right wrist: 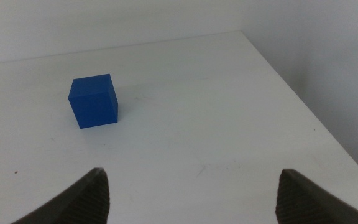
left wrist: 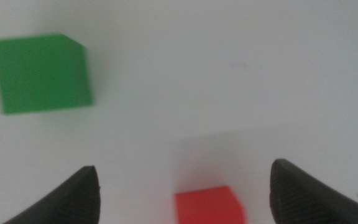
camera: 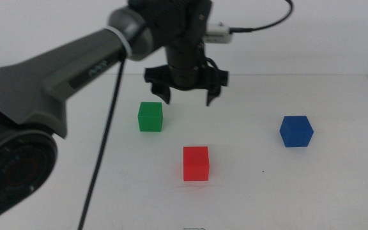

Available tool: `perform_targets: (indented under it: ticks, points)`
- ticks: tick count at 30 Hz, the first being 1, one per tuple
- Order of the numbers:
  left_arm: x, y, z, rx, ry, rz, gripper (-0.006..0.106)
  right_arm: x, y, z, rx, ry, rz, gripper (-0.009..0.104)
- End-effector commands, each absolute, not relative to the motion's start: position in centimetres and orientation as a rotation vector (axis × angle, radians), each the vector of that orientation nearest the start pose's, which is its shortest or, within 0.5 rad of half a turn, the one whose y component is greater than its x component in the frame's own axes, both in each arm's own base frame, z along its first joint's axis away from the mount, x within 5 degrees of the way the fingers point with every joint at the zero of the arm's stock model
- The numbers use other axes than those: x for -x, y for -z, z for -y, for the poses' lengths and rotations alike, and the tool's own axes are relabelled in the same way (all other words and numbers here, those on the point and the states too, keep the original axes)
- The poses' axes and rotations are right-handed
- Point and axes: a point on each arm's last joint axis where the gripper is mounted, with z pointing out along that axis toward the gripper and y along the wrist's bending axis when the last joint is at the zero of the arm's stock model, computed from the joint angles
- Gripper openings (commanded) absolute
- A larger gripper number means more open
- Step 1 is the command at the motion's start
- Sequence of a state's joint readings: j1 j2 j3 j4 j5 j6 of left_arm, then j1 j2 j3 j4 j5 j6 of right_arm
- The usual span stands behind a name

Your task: Stack red cubes first, then green, then blue cubes in a specific spot.

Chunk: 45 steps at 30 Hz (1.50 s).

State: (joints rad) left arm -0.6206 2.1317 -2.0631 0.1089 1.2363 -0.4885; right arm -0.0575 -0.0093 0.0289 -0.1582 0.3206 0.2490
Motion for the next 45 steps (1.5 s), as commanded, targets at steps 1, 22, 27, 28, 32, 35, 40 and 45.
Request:
perform_targets:
  ticks: [1, 22, 27, 28, 32, 35, 40, 45]
  points:
    - [-37.8, -32.3, 23.6, -0.185, 0.126, -2.754, 0.094, -5.3, -18.9, 0.7, -0.144, 0.029, -1.701, 0.08]
    - [-43.0, -31.4, 15.3, -0.029, 0.155, -2.722, 0.094, -5.3, -18.9, 0.7, -0.144, 0.029, -1.701, 0.08]
    - [-44.0, -29.3, 15.9, -0.039, 0.185, -2.752, 0.094, -5.3, -18.9, 0.7, -0.144, 0.029, -1.701, 0.08]
    - [-44.1, -28.8, 16.1, -0.049, 0.199, -2.757, 0.094, -5.3, -18.9, 0.7, -0.144, 0.029, -1.701, 0.08]
    - [-45.1, -27.1, 16.5, -0.055, 0.209, -2.752, 0.094, -5.3, -18.9, 0.7, -0.144, 0.029, -1.701, 0.08]
    - [-45.7, -25.9, 16.8, -0.051, 0.225, -2.746, 0.094, -5.3, -18.9, 0.7, -0.144, 0.029, -1.701, 0.08]
    - [-46.5, -23.5, 17.2, -0.052, 0.227, -2.769, 0.094, -5.3, -18.9, 0.7, -0.144, 0.029, -1.701, 0.08]
    - [-47.1, -21.9, 17.4, -0.092, 0.22, -2.762, 0.094, -5.3, -18.9, 0.7, -0.144, 0.029, -1.701, 0.08]
